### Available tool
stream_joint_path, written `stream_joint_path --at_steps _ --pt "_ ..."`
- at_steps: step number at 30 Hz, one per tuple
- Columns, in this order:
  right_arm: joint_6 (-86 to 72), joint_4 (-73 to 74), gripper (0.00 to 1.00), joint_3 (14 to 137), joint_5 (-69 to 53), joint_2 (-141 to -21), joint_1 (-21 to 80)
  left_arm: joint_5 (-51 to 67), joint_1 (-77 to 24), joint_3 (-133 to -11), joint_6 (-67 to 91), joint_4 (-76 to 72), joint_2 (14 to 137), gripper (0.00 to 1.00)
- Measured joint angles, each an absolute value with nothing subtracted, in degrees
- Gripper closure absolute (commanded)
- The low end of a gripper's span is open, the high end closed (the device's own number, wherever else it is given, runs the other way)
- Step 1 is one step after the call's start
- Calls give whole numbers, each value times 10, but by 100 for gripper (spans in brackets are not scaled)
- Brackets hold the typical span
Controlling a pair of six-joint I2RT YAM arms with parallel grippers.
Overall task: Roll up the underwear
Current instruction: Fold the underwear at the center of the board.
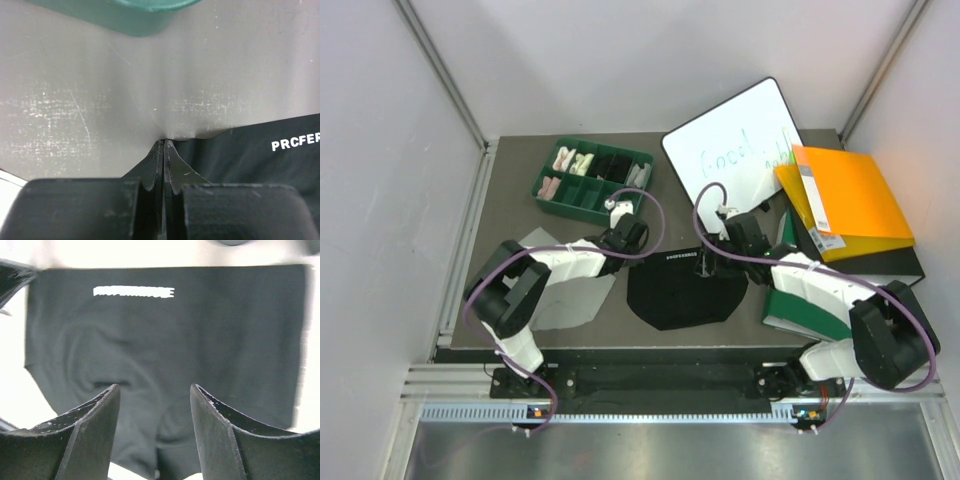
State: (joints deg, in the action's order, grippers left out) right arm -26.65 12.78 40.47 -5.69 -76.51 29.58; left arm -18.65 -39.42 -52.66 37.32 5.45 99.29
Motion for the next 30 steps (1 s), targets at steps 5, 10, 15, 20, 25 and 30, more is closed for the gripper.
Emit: stream_joint_path --at_steps 5,10,15,20,25,30 --pt "-295 88 42 397 -53 -765 356 -166 -394 -507 374 27 982 100" --pt "-332 55 42 389 -51 -765 395 -122 -394 -463 390 7 947 100" --pt "-356 43 41 380 -34 -760 396 -75 -394 -439 413 -2 927 100" --pt "-362 55 38 378 -7 -730 396 -48 -395 -432 436 -11 921 100" --pt "-362 65 35 374 22 -709 396 -37 -395 -431 452 -30 908 100" --pt "-362 76 34 368 40 -709 396 -27 -395 -433 461 -43 905 100"
